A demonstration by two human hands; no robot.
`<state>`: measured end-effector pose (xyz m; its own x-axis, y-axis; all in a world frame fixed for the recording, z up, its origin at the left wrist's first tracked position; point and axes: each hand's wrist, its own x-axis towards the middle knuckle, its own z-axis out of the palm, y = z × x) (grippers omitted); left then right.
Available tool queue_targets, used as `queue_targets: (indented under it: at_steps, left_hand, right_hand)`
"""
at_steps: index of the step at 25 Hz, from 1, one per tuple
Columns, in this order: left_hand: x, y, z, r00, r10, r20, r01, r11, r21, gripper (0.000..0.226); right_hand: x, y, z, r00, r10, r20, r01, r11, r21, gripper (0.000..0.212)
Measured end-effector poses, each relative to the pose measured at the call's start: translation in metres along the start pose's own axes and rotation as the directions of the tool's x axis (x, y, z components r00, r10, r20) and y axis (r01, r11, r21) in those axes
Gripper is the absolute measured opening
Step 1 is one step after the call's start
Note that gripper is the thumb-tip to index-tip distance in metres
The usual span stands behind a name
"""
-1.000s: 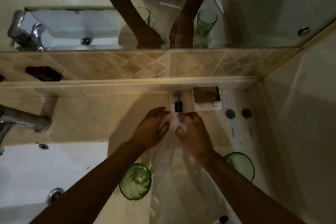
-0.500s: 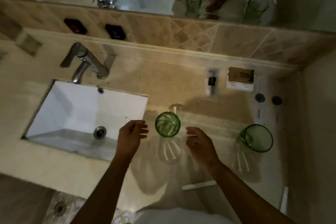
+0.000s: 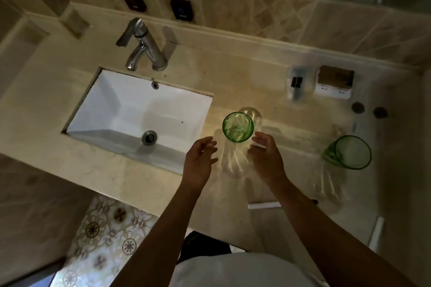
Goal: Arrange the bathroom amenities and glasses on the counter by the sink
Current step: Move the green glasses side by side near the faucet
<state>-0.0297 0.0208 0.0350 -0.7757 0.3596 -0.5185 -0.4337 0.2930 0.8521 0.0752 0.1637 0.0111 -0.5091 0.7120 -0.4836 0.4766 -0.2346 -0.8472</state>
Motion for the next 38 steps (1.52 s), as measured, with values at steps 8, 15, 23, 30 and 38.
queue_targets:
  at_steps: [8,15,23,30,38]
  left_hand:
    - [0.038,0.007,-0.011,0.967,-0.085,0.239,0.072,0.995,0.063,0.041]
    - [0.054,0.019,-0.009,0.921,-0.101,0.376,0.033,0.982,0.185,0.047]
    - [0.061,0.025,0.001,0.917,-0.122,0.379,0.070,0.987,0.148,0.046]
    - [0.087,0.040,0.015,0.920,-0.108,0.377,0.058,0.988,0.141,0.045]
    - [0.140,0.071,0.057,0.918,-0.081,0.388,0.008,0.982,0.187,0.040]
  right_hand:
    - [-0.004,-0.004,0.022,0.966,0.131,-0.223,-0.096,0.982,0.160,0.041]
    - [-0.011,-0.012,0.034,0.946,0.168,-0.278,-0.084,0.953,0.293,0.041]
    - [-0.003,-0.011,0.044,0.962,0.150,-0.229,-0.095,0.967,0.237,0.051]
    - [0.026,-0.029,0.040,0.957,0.167,-0.237,-0.106,0.962,0.252,0.048]
    - [0.088,-0.050,0.029,0.956,0.139,-0.259,-0.082,0.972,0.220,0.047]
